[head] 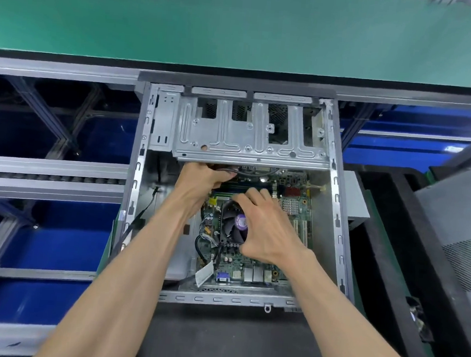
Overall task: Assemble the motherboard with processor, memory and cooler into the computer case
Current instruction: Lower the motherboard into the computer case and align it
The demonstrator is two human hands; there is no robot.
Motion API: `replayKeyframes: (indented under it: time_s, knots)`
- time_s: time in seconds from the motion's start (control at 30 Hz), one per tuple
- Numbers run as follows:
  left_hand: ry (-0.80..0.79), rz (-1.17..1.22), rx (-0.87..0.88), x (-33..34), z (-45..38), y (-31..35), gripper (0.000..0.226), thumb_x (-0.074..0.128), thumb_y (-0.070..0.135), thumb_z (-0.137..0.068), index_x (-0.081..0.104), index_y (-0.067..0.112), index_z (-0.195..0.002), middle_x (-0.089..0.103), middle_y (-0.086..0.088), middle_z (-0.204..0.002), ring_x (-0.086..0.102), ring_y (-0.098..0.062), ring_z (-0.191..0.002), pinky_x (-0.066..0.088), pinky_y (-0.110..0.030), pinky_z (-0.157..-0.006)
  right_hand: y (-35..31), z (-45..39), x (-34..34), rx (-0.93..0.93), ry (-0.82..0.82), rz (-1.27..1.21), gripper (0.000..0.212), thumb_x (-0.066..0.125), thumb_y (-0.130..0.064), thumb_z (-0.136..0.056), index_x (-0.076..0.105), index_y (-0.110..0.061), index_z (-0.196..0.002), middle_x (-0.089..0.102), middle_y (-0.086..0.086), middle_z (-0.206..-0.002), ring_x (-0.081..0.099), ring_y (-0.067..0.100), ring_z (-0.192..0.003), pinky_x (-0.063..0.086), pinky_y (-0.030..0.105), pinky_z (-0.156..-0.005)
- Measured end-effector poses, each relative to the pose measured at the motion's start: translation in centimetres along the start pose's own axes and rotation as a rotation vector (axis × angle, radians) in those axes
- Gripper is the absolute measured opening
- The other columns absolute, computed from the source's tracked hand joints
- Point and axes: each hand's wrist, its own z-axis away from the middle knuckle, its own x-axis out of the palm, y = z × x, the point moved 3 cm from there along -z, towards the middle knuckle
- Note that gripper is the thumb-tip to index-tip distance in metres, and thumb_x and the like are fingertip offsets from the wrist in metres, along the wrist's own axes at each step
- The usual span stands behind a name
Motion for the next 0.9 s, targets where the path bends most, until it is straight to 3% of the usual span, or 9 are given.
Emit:
replayKeyframes:
  time_s: [0.23,0.57,0.9]
  knots:
    - [-0.036,-0.008,0.056,-0.37,-0.46,-0.4,0.029,0.073,-0.012,-0.078,0.066,0.016,-0.084,0.074,0.01,-0.073,0.067,-0.002,-0.065,0.048,-0.015,-0.056,0.02,-0.14,0.04,-0.003,-0.009,-0.026,0.081,0.074,-0.016,-0.056,0.052,-0.01,-0.133,0.051,0.008,-0.121,0.042,0.024,-0.108,0.044,0.037,-0.084]
    - [-0.005,-0.002,-0.003,-0.43,-0.55,-0.46,0.022,0.077,-0.007,-0.077,0.071,0.014,-0.074,0.075,0.009,-0.071,0.069,0.0,-0.065,0.049,-0.013,-0.055,-0.29,-0.04,0.01,-0.011,-0.035,0.041,0.077,0.075,-0.016,-0.052,0.05,-0.011,-0.125,0.049,0.003,-0.113,0.039,0.019,-0.099,0.038,0.029,-0.078]
    - [-0.033,-0.011,0.024,-0.36,-0.97,-0.41,0.024,0.073,-0.011,-0.077,0.069,0.012,-0.081,0.074,0.01,-0.071,0.065,0.0,-0.063,0.046,-0.013,-0.052,-0.47,-0.18,-0.35,-0.012,-0.074,0.026,0.075,0.072,-0.014,-0.055,0.048,-0.01,-0.126,0.048,0.004,-0.113,0.03,0.015,-0.095,0.046,0.035,-0.079]
